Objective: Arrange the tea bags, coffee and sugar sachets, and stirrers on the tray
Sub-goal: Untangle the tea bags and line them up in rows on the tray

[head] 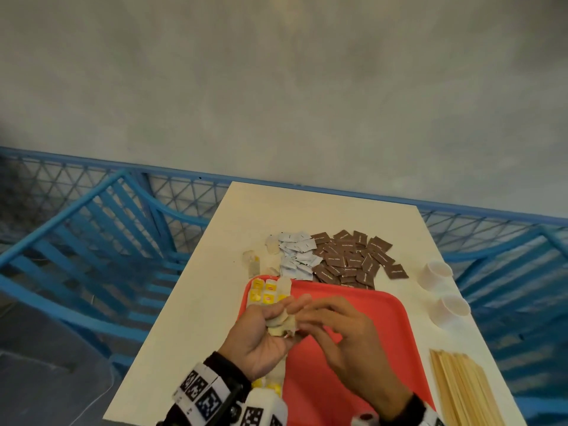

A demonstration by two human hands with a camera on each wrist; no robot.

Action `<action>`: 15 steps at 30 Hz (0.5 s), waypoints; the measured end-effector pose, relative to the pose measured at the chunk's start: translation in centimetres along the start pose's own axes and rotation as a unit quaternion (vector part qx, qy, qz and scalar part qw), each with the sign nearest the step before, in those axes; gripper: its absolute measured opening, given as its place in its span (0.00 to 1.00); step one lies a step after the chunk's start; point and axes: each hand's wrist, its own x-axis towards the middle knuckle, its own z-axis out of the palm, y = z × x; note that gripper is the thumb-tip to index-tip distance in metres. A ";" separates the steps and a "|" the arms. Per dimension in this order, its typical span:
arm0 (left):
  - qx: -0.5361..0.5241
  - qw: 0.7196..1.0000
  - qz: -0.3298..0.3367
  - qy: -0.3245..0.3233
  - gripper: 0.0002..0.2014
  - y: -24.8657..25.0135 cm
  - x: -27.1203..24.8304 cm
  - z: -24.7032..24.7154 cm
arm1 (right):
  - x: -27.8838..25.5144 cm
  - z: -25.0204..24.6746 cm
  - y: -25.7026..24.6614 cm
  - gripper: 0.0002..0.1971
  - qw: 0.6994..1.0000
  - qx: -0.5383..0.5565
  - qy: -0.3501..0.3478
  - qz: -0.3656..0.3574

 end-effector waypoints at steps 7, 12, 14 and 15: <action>0.015 1.000 -0.003 0.023 0.20 0.3 -0.2 0.5 | 0.1 0.4 -0.8 0.16 0.998 -0.025 -0.055 -0.025; 0.008 0.998 0.038 0.052 0.15 0.5 -0.9 1.3 | 0.2 1.1 -0.5 0.05 0.998 -0.040 -0.008 -0.057; -0.004 0.997 0.054 0.055 0.15 1.0 -1.0 1.0 | 0.3 0.9 -1.0 0.06 1.000 0.004 -0.001 -0.031; -0.013 0.997 0.058 0.050 0.15 1.2 -1.0 0.9 | 0.3 0.8 -1.3 0.07 0.999 0.042 0.004 0.002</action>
